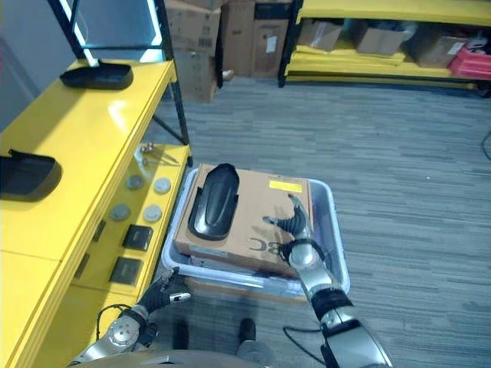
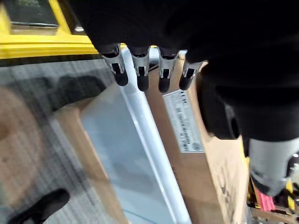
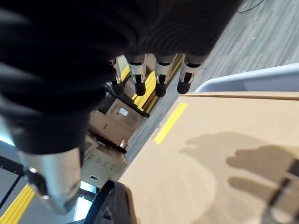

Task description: Move parts from the plastic box to the shelf.

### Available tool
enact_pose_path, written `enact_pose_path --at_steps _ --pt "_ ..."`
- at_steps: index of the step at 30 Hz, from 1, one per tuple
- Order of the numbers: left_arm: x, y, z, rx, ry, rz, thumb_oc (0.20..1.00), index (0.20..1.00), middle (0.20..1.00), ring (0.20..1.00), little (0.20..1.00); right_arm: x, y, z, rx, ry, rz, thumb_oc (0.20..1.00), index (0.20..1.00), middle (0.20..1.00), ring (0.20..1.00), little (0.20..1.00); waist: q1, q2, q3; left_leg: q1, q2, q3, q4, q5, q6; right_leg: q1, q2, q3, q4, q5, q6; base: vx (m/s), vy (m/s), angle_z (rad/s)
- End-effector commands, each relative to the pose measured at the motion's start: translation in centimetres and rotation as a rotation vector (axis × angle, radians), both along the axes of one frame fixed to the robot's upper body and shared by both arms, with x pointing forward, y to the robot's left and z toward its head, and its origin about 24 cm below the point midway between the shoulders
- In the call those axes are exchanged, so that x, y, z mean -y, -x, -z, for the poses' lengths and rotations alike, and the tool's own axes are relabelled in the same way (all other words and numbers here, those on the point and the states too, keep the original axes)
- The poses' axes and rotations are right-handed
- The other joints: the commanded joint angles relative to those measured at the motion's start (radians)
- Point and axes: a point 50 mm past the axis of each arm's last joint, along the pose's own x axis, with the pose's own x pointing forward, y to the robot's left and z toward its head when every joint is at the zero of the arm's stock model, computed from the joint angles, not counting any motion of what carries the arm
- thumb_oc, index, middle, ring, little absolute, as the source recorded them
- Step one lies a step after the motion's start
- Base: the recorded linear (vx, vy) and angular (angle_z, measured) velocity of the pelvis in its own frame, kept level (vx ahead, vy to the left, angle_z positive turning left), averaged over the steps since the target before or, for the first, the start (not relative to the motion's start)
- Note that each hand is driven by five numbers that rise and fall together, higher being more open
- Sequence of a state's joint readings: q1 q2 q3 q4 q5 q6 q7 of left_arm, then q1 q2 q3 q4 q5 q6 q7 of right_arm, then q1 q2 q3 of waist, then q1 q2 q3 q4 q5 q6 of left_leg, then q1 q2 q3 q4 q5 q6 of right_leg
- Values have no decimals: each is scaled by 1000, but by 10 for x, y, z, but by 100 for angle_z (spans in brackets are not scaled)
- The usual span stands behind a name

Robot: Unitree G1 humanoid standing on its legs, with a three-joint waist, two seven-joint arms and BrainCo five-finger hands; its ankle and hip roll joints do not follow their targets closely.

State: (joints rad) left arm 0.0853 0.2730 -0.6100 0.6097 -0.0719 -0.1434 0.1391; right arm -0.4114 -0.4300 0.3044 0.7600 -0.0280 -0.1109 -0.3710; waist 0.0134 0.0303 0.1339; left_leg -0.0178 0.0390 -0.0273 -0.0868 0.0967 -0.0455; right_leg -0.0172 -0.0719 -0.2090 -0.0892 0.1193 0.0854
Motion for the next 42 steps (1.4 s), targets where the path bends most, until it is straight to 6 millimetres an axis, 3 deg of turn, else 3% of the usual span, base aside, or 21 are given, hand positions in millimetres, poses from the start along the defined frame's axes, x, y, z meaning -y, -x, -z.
enact_pose_path --at_steps 1,3,5,7,13,16,21,22,29,34,35,36,42 --pt "3 -24 -8 84 -52 61 1000 1000 1000 1000 1000 -3 -24 -34 133 43 12 1000 1000 1000 1000 1000 21 -31 61 14 22 -14 0 -115 2 10 -23 -14 2 -108 63 2 -20 22" --pt "2 -23 -5 77 -67 51 1000 1000 1000 1000 1000 -6 -29 -38 145 53 11 1000 1000 1000 1000 1000 24 -34 65 6 24 -16 0 -114 1 2 -20 -14 2 -108 62 -4 -32 20" --pt "-8 -12 8 36 -154 38 1000 1000 1000 1000 1000 -12 -49 -57 173 96 19 1000 1000 1000 1000 1000 52 -64 79 -22 38 -22 0 -107 -2 -31 -2 -3 2 -104 61 -9 -74 4" --pt "-10 -12 8 34 -159 27 1000 1000 1000 1000 1000 -13 -53 -61 178 97 24 1000 1000 1000 1000 1000 61 -71 81 -30 41 -23 0 -104 -3 -39 2 -1 2 -103 62 8 -44 -13" --pt "-25 -8 17 -7 -193 -87 1000 1000 1000 1000 1000 -27 -64 -64 159 59 48 1000 1000 1000 1000 1000 94 -103 104 -60 48 -33 0 -93 -4 -67 11 -3 2 -101 59 4 -17 -4" --pt "-31 -6 19 -40 -118 -250 1000 1000 1000 1000 1000 -36 -65 -59 134 5 60 1000 1000 1000 1000 1000 113 -115 115 -92 47 -54 0 -78 -10 -85 11 -28 2 -100 58 -4 -16 5" --pt "-41 -3 22 -68 -94 -365 1000 1000 1000 1000 1000 -34 -64 -53 105 19 68 1000 1000 1000 1000 1000 135 -115 130 -140 44 -92 0 -58 -23 -104 2 -77 2 -100 59 -14 -16 24" --pt "-50 -2 23 -77 -87 -442 1000 1000 1000 1000 1000 -29 -65 -57 116 25 82 1000 1000 1000 1000 1000 151 -110 139 -165 38 -116 0 -49 -29 -113 -5 -105 2 -99 62 -17 -9 30" --pt "-72 2 26 -101 -104 -560 1000 1000 1000 1000 1000 -21 -71 -72 162 27 110 1000 1000 1000 1000 1000 187 -93 153 -222 21 -162 0 -28 -43 -136 -19 -160 2 -99 66 0 13 36" --pt "-78 1 27 -121 -72 -655 1000 1000 1000 1000 1000 -16 -68 -58 70 36 176 1000 1000 1000 1000 1000 211 -89 149 -240 11 -183 0 -24 -51 -132 -31 -195 2 -100 69 17 10 19" --pt "-79 2 28 -130 -74 -658 1000 1000 1000 1000 1000 -18 -68 -54 33 42 177 796 796 796 796 796 218 -89 150 -233 13 -181 0 -30 -53 -124 -31 -197 2 -102 69 7 0 14" --pt "-80 0 27 -129 -80 -654 1000 1000 1000 1000 1000 -20 -67 -50 1 34 178 200 200 200 200 200 218 -91 146 -238 10 -187 0 -27 -52 -125 -34 -203 2 -101 70 20 1 14" --pt "-79 -10 22 -101 -88 -608 1000 1000 1000 1000 1000 -29 -45 -4 -205 -13 200 200 200 200 200 200 232 -83 120 -215 4 -194 0 -35 -50 -89 -46 -222 2 -104 71 19 10 7"
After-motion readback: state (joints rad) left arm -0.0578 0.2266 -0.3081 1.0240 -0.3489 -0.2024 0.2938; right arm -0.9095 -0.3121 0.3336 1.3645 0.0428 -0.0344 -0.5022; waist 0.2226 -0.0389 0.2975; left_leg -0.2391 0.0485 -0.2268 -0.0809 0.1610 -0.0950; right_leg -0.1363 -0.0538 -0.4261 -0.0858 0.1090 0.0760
